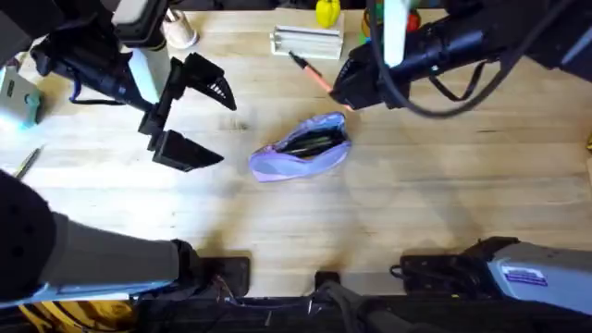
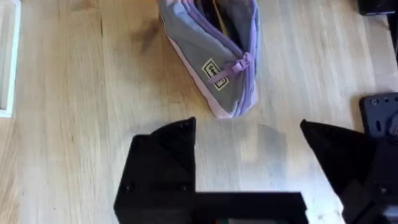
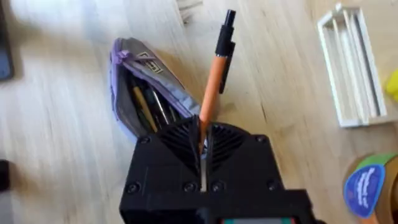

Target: Unzip the bag, pick up the pens from the table one at a time and place them inside, then zip the bag closed.

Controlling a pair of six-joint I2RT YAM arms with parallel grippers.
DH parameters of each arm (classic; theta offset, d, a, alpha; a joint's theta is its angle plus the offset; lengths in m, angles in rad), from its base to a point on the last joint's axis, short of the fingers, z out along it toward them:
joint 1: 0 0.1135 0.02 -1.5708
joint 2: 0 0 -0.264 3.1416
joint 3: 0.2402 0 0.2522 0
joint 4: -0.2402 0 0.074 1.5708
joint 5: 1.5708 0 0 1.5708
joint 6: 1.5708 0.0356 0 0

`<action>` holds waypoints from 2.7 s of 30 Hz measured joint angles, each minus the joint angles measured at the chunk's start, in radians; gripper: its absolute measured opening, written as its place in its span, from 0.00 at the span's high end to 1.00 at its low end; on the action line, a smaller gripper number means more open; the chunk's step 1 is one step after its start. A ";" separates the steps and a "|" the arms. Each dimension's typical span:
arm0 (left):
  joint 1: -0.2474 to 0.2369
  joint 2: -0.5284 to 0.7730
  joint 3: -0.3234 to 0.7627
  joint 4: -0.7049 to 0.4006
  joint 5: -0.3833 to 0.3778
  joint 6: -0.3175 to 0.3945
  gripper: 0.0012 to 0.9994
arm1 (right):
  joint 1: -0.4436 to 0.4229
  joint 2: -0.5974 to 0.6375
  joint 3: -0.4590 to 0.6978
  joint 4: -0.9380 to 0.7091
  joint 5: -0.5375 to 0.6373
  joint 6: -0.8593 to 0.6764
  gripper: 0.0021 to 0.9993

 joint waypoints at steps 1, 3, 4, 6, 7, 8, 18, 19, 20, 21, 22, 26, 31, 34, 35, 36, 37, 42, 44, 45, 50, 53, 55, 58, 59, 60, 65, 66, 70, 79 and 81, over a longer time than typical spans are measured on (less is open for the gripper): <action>0.000 0.000 0.000 0.000 0.000 0.000 0.01 | 0.012 0.009 0.000 -0.003 -0.008 -0.059 0.97; 0.000 0.000 0.000 0.000 0.000 0.000 0.01 | 0.036 0.021 0.000 -0.016 -0.019 -0.152 0.97; 0.000 0.000 0.000 0.000 0.000 0.000 0.01 | 0.050 0.025 0.000 -0.020 -0.020 -0.202 0.97; 0.000 0.000 0.000 0.000 0.000 0.000 0.01 | 0.073 0.026 0.000 -0.021 -0.023 -0.284 0.97; 0.000 0.000 0.000 0.000 0.000 0.000 0.01 | 0.083 0.026 0.000 -0.021 -0.022 -0.320 0.97; 0.000 0.000 0.000 0.000 0.000 0.000 0.01 | 0.091 0.026 0.000 -0.021 -0.020 -0.348 0.97; 0.000 0.000 0.000 0.002 0.000 0.000 0.01 | 0.126 0.088 0.000 -0.191 0.210 -0.552 0.97; 0.000 0.000 0.000 0.003 0.000 0.000 0.01 | 0.132 0.092 0.000 -0.198 0.244 -0.567 0.97; 0.000 0.000 0.000 0.003 0.000 0.000 0.01 | 0.137 0.094 0.000 -0.199 0.269 -0.578 0.97; 0.000 0.000 0.000 0.003 0.000 0.000 0.01 | 0.142 0.094 0.000 -0.198 0.293 -0.592 0.97; 0.000 0.000 0.000 0.003 0.000 0.000 0.01 | 0.146 0.094 0.000 -0.198 0.309 -0.606 0.97; 0.000 0.000 0.000 0.005 0.000 0.000 0.01 | 0.153 0.094 0.000 -0.199 0.365 -0.657 0.97; 0.000 0.000 0.000 0.008 0.000 0.000 0.01 | 0.153 0.094 0.000 -0.234 0.429 -0.733 0.97; 0.000 0.000 0.000 0.008 0.000 0.000 0.01 | 0.161 0.094 0.000 -0.223 0.447 -0.770 0.97; 0.000 0.000 0.000 0.008 0.000 0.000 0.00 | 0.167 0.094 0.000 -0.218 0.451 -0.778 0.97; 0.000 0.000 0.000 0.008 0.000 0.000 0.01 | 0.177 0.094 0.000 -0.210 0.455 -0.784 0.97; 0.000 0.000 0.000 0.008 0.000 0.000 0.01 | 0.187 0.095 0.000 -0.201 0.455 -0.789 0.97; 0.000 0.000 0.000 0.008 0.000 0.000 0.01 | 0.256 0.142 0.000 -0.153 0.469 -0.805 0.97; 0.000 0.000 0.000 0.008 0.000 0.000 0.01 | 0.282 0.183 0.000 -0.131 0.486 -0.805 0.97; 0.000 0.000 0.000 0.008 0.000 0.000 0.01 | 0.294 0.202 0.000 -0.120 0.495 -0.806 0.97; 0.000 0.000 0.000 0.008 0.000 0.000 0.01 | 0.360 0.293 0.000 -0.031 0.525 -0.806 0.97; 0.000 0.000 0.000 0.008 0.000 0.000 0.01 | 0.407 0.321 0.000 0.032 0.544 -0.806 0.97; 0.000 0.000 0.000 0.008 0.000 0.000 0.01 | 0.428 0.328 0.002 0.050 0.557 -0.806 0.97; 0.000 0.000 0.000 0.008 0.000 0.000 0.01 | 0.447 0.331 0.003 0.057 0.573 -0.797 0.97; 0.000 0.000 0.000 0.008 0.000 0.000 0.01 | 0.449 0.332 0.004 0.057 0.576 -0.791 0.97; 0.000 0.000 0.000 0.008 0.000 0.000 0.01 | 0.449 0.332 0.004 0.058 0.577 -0.777 0.94; 0.000 0.000 0.000 0.008 0.000 0.000 0.01 | 0.454 0.333 0.030 0.079 0.578 -0.753 0.25; 0.000 0.000 0.000 0.007 0.000 0.000 0.01 | 0.454 0.333 0.036 0.083 0.577 -0.748 0.12; 0.000 0.000 0.000 0.007 0.000 0.000 0.01 | 0.452 0.331 0.045 0.088 0.564 -0.714 0.00; 0.000 0.000 0.000 0.011 0.000 0.000 0.01 | 0.424 0.310 0.040 0.064 0.498 -0.557 0.00; 0.000 0.000 0.000 0.013 0.000 0.000 0.01 | 0.418 0.294 0.034 0.054 0.480 -0.504 0.00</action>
